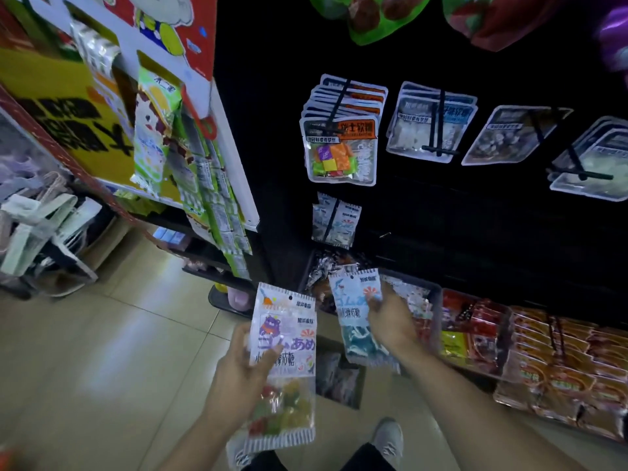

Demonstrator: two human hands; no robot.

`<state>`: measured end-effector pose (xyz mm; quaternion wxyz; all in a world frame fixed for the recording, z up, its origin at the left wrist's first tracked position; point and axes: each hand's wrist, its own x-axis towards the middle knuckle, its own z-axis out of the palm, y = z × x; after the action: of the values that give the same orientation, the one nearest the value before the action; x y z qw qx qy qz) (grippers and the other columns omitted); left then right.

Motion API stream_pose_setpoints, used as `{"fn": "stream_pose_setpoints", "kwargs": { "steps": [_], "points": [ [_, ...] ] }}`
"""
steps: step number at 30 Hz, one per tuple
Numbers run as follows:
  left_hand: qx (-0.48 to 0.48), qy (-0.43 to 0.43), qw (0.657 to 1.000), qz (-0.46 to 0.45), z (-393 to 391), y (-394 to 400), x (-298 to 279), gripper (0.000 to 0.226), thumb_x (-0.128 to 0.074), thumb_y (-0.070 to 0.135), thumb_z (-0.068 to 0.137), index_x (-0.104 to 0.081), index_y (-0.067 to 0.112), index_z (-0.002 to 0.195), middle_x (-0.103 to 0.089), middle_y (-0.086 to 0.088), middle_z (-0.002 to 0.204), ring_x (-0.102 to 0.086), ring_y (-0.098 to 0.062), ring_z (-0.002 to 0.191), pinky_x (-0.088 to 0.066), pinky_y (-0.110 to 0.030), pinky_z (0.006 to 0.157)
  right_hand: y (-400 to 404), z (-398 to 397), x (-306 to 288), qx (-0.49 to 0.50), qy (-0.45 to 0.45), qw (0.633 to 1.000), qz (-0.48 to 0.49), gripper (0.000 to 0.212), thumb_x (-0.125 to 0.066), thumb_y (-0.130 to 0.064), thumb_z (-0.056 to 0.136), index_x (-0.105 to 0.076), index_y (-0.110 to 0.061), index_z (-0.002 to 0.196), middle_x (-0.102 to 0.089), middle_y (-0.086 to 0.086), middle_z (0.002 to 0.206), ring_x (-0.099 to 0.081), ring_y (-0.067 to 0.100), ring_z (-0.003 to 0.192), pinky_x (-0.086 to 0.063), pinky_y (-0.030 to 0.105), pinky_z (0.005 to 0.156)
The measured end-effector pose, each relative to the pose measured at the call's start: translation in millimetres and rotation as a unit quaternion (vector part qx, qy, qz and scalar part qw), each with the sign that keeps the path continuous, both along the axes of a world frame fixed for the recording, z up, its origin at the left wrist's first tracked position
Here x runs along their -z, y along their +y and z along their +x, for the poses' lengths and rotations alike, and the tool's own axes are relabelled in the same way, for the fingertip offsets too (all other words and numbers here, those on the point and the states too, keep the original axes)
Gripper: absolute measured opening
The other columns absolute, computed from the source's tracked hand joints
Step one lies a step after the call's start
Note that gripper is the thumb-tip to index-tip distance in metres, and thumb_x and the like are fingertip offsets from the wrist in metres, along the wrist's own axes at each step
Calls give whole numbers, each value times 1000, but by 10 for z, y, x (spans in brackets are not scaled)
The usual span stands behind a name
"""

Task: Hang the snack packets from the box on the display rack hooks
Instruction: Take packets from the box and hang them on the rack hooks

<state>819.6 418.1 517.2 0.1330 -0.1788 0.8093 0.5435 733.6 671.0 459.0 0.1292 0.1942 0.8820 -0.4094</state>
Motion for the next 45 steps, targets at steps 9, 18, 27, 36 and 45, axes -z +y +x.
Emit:
{"fn": "stream_pose_setpoints", "kwargs": {
  "steps": [9, 18, 27, 36, 45],
  "points": [
    [5, 5, 999, -36, -166, 135, 122, 30, -77, 21, 90, -61, 40, 108, -78, 22, 88, -73, -6, 70, -55, -21, 59, -323, -777, 466, 72, 43, 989, -124, 53, -43, -34, 109, -33, -16, 158, -55, 10, 149, -67, 29, 104, -52, 31, 81],
    [-68, 6, 997, -34, -212, 171, 203, 44, -81, 22, 85, -58, 44, 114, -74, 31, 91, -71, 3, 65, -52, -21, 50, -379, -1185, 665, 69, 68, 981, -165, 56, -46, -53, 102, -51, -15, 144, -65, 13, 135, -63, 32, 123, -52, 45, 104],
    [-77, 25, 997, -6, -356, 216, 179, 40, -79, 14, 86, -60, 40, 111, -75, 25, 87, -70, 1, 61, -48, -13, 45, -411, -1306, 874, 100, 80, 976, -175, 43, -45, -39, 107, -52, -13, 140, -59, -14, 81, -50, 1, 64, -45, 28, 77],
    [-105, 17, 994, -19, -316, 163, 331, 47, -85, 19, 81, -60, 50, 107, -77, 22, 87, -74, -5, 70, -57, -28, 64, -443, -1752, 744, 200, 90, 948, -229, 50, -47, -30, 109, -39, -7, 153, -48, 14, 154, -46, 32, 140, -35, 27, 103],
    [-109, 25, 992, 50, -308, 91, 178, 39, -80, 14, 86, -63, 40, 109, -79, 18, 90, -76, -5, 71, -52, -11, 54, -465, -897, 361, 180, 1, 952, -248, 51, -56, -41, 103, -46, -19, 147, -63, -1, 128, -65, 18, 107, -48, 16, 88]
  ]
}}
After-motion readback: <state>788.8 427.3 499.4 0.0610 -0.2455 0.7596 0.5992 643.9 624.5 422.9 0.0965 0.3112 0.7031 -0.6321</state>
